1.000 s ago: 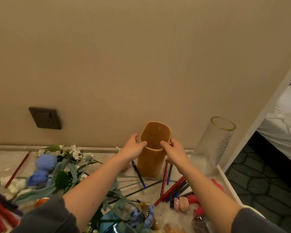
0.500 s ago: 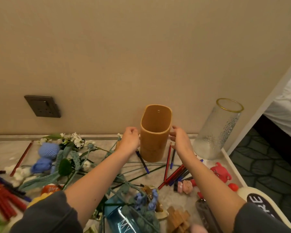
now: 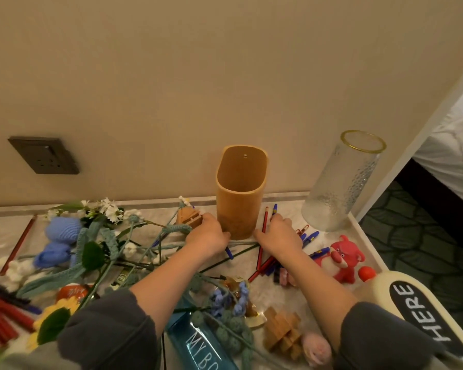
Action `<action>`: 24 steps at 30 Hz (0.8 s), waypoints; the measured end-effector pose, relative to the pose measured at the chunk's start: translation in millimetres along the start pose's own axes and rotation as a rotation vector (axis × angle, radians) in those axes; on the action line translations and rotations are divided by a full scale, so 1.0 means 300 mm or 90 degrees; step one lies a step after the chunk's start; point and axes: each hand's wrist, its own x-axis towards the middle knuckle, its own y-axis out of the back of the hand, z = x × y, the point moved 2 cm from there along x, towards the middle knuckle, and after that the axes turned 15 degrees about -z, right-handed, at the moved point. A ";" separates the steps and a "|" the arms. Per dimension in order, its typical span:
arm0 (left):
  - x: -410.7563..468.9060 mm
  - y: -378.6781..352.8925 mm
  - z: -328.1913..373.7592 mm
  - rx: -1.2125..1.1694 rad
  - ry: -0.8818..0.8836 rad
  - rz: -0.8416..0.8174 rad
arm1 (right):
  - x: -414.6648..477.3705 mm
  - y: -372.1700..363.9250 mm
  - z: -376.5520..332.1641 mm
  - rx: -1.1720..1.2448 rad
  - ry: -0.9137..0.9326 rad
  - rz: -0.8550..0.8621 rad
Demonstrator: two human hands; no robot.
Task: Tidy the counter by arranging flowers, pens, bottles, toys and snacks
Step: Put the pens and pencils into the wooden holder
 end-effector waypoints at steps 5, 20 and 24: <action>0.038 -0.001 -0.013 0.010 -0.002 0.020 | 0.038 -0.013 -0.002 -0.029 -0.011 0.016; 0.007 0.001 -0.013 -0.198 -0.059 -0.016 | 0.042 0.014 0.004 0.408 -0.017 -0.068; -0.051 -0.001 -0.011 -0.343 -0.085 -0.049 | -0.048 0.018 -0.026 0.579 0.014 -0.081</action>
